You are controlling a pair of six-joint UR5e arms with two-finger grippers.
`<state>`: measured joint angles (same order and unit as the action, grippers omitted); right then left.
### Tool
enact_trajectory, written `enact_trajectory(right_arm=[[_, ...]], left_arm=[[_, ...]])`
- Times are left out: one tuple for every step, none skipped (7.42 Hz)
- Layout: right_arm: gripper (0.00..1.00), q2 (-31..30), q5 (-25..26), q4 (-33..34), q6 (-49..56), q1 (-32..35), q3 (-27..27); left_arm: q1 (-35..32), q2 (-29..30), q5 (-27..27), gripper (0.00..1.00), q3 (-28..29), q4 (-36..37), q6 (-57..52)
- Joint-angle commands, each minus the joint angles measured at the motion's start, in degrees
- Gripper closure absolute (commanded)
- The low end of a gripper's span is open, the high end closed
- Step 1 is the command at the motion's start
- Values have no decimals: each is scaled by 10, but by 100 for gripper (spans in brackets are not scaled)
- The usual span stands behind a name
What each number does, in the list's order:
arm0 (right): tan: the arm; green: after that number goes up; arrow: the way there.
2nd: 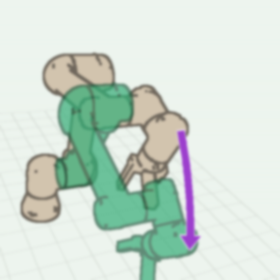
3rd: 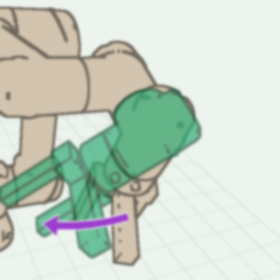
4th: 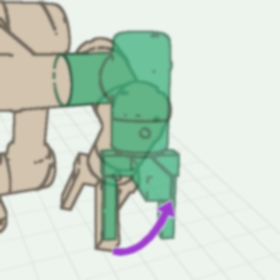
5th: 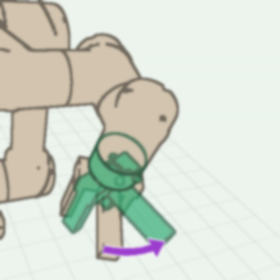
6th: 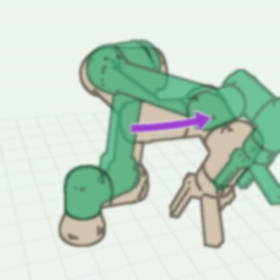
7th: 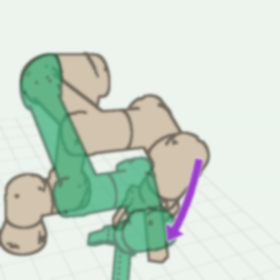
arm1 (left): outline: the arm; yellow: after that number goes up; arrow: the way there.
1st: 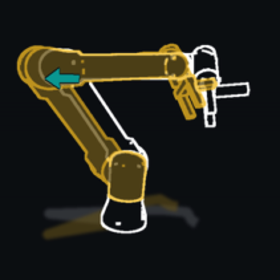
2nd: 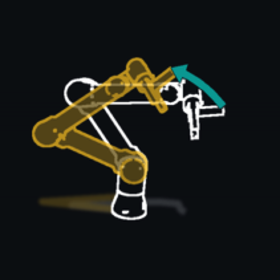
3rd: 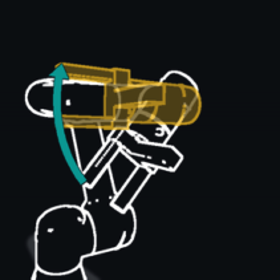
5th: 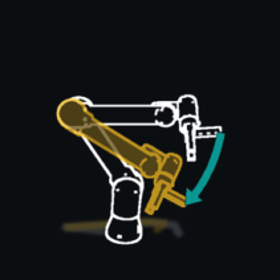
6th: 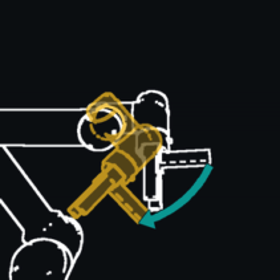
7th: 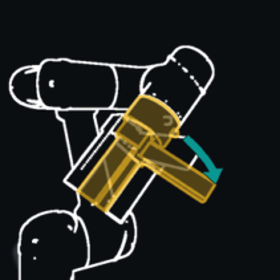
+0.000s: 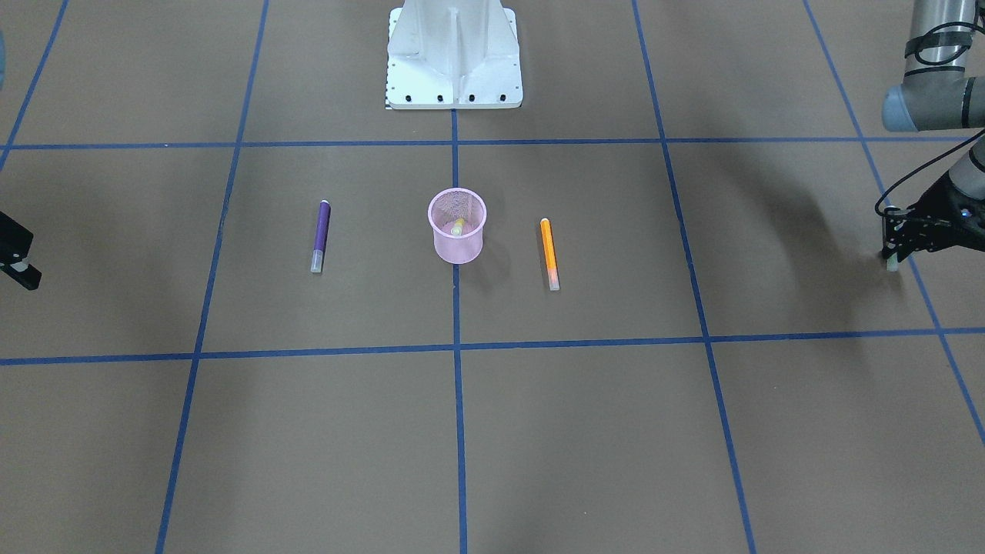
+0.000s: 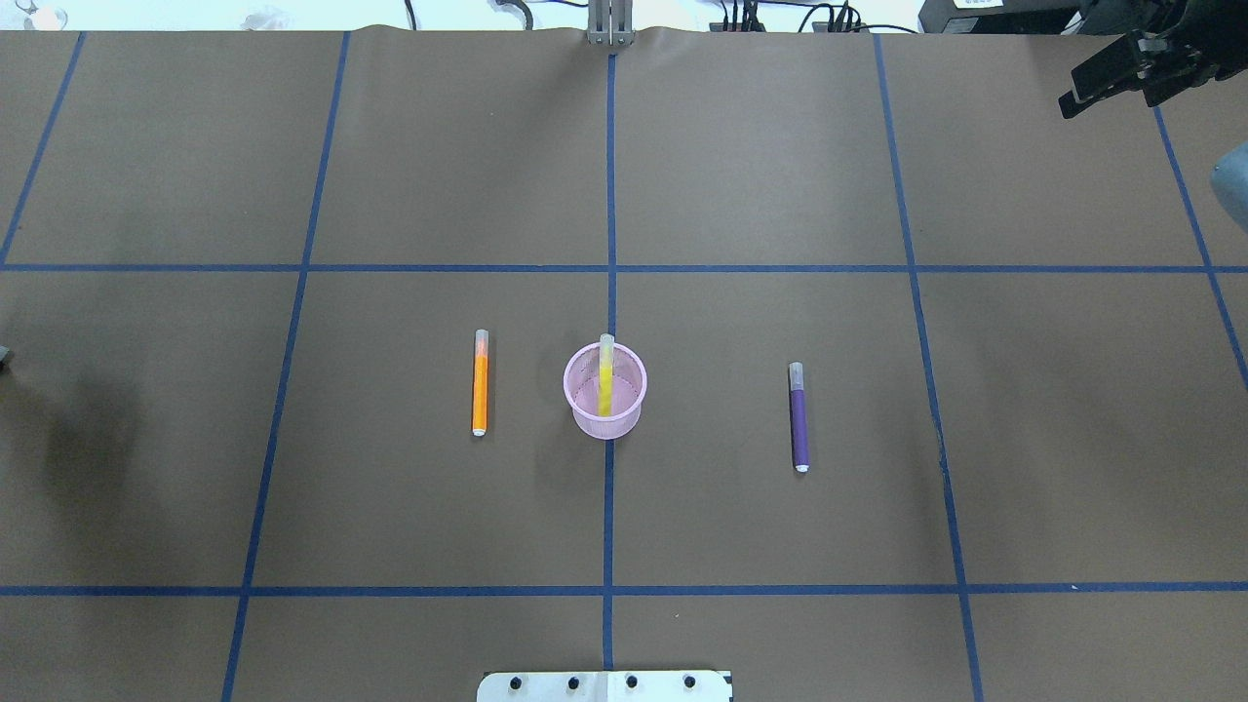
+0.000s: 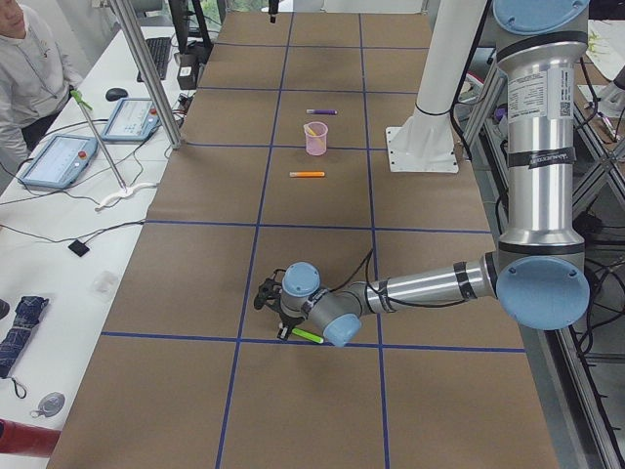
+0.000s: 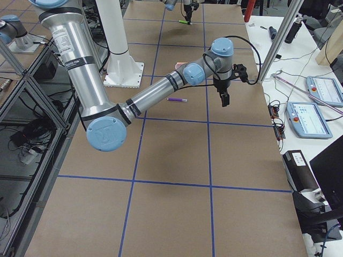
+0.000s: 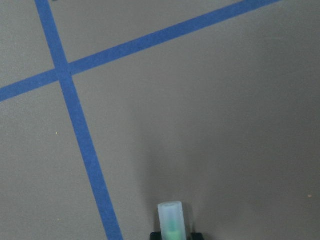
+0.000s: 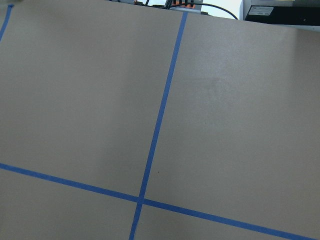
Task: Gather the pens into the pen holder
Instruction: 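Grasp the green highlighter with the left gripper and lift it, then carry the green highlighter with the left gripper over the cup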
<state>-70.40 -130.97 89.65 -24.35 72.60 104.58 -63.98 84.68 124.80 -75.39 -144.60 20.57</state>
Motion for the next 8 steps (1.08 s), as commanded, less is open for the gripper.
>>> enact_trajectory(right_arm=[[0, 1, -1, 0, 0, 0, 0], [0, 1, -1, -1, 0, 0, 0], [0, 1, -1, 0, 0, -1, 0], [0, 0, 0, -1, 0, 0, -1], [0, 0, 2, -1, 0, -1, -1], [0, 0, 3, -2, 0, -1, -1], [0, -1, 3, -2, -1, -1, 0], [0, -1, 4, -2, -1, -1, 0]], left_arm=[[-1, 2, 5, 100, -39, -4, -1], [-1, 7, 4, 100, -74, -48, -8], [-1, 38, 6, 100, -82, -93, -8], [-1, 84, 4, 100, -82, -138, -7], [1, 119, 6, 100, -85, -153, 2], [23, 140, 2, 100, -85, -187, 2], [26, 173, 1, 100, -83, -215, 7], [45, 201, -3, 100, -85, -247, 11]])
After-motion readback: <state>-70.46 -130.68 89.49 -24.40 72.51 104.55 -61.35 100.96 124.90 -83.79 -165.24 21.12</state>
